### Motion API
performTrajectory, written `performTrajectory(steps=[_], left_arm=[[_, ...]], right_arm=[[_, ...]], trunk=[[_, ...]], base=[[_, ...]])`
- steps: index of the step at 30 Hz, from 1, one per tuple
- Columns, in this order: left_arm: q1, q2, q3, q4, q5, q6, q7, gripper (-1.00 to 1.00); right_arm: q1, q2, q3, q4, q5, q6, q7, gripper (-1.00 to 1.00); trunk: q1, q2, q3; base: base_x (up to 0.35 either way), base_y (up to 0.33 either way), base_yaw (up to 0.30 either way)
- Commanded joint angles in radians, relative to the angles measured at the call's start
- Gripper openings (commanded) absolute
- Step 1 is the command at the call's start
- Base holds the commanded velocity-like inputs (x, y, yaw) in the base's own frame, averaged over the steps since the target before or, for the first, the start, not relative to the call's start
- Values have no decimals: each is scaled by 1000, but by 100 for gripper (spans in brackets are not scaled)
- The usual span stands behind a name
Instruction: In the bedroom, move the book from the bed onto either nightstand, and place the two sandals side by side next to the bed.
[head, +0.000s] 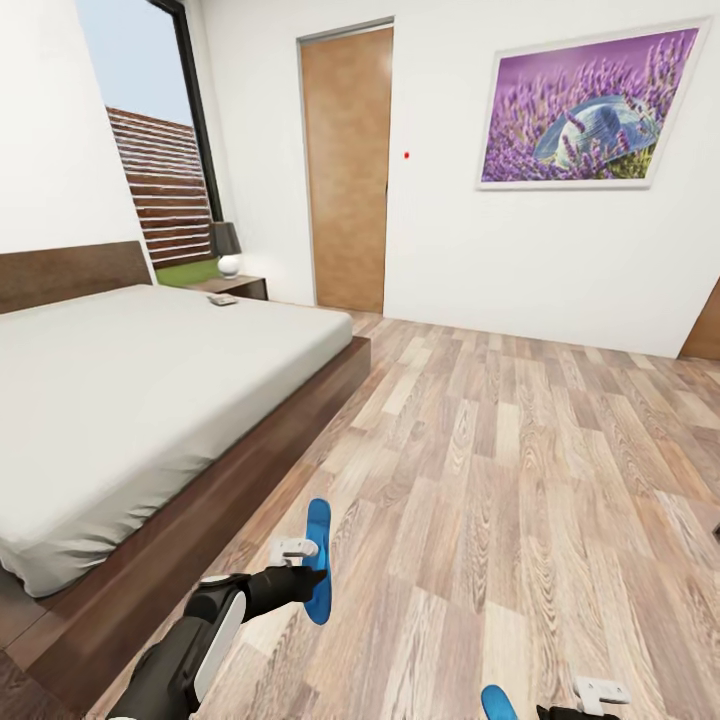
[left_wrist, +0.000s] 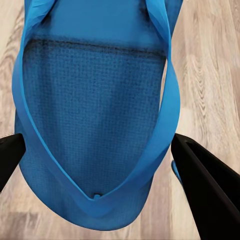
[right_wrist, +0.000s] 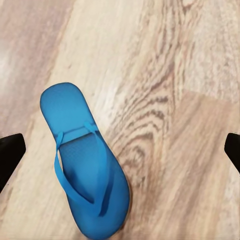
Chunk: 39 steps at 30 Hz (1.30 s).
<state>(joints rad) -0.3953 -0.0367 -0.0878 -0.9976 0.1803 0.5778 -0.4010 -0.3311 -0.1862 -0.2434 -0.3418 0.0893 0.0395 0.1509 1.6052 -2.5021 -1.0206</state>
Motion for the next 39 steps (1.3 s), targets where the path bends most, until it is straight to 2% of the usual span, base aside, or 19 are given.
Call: performTrajectory(steps=[1,4,15,39], left_arm=[[0,0,0,-1,9,8,2,-100],[0,0,0,-1,9,8,2,-100],[0,0,0,-1,9,8,1,-100],[0,0,0,-1,10,8,0,-100]], right_arm=[[0,1,-8,-2,10,4,7,100],[0,1,-9,-3,10,4,7,100],[0,1,-9,-3,10,3,7,100],[-1,2,-9,-17,13,16,5,100]], trunk=[[0,-1,-5],[2,-1,-17],[2,-1,-17],[12,-7,-109]], base=[[0,0,0],[0,0,0],[0,0,0],[0,0,0]])
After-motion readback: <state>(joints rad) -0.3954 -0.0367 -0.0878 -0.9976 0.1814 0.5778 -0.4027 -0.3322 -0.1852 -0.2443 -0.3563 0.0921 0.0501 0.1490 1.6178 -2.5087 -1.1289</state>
